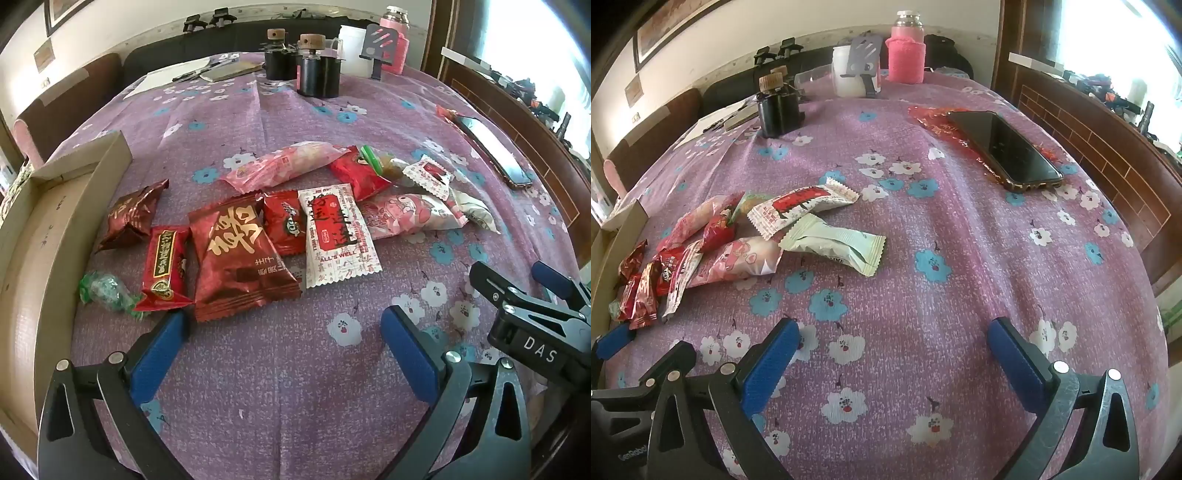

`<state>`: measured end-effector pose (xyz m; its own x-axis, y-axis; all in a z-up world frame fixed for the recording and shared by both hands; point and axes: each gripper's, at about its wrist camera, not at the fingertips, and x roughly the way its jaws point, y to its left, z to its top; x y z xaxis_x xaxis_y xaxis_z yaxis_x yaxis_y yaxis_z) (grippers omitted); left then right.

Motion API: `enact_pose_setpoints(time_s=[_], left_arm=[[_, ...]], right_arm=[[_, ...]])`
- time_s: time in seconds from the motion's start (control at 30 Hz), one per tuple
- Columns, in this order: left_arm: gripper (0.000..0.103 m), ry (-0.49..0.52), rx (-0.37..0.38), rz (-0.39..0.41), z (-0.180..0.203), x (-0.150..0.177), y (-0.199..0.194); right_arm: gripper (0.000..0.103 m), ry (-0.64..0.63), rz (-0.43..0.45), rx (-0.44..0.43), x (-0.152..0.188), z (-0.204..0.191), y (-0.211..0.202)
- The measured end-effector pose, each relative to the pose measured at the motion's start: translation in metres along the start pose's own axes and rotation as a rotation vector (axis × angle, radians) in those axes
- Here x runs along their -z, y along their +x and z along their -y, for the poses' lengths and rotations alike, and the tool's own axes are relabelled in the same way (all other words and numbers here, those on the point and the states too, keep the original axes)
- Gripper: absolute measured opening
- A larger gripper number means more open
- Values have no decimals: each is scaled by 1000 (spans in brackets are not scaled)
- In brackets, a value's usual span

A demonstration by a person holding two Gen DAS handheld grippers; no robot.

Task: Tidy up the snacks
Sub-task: 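Move both tools toward the snack pile beside the cardboard tray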

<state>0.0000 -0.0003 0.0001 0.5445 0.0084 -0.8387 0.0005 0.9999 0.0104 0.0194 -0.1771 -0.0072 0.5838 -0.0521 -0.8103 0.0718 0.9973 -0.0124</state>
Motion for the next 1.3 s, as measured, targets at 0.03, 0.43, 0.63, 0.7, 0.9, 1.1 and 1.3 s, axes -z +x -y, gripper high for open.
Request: enact_pose_setpoints(time_s=[0.03, 0.43, 0.63, 0.7, 0.9, 1.1, 1.3], left_arm=[[103, 0, 0, -2, 0, 0, 0], [103, -10, 118, 223, -26, 12, -71], [103, -75, 56, 435, -85, 21, -142], [103, -108, 42, 446, -114, 24, -154], [103, -216, 80, 430, -173, 27, -167], [103, -244, 87, 396, -198, 33, -164], [103, -239, 103, 378, -205, 33, -153]], right_arm=[[103, 2, -2, -3, 0, 0, 0], [103, -5, -44, -3, 6, 1, -3], [95, 28, -47, 8, 10, 4, -28], [95, 18, 18, -4, 11, 1, -52], [97, -89, 200, -73, 12, -35, -111], [81, -81, 87, -221, 6, -73, -91], [70, -80, 25, -327, -5, -103, -65]])
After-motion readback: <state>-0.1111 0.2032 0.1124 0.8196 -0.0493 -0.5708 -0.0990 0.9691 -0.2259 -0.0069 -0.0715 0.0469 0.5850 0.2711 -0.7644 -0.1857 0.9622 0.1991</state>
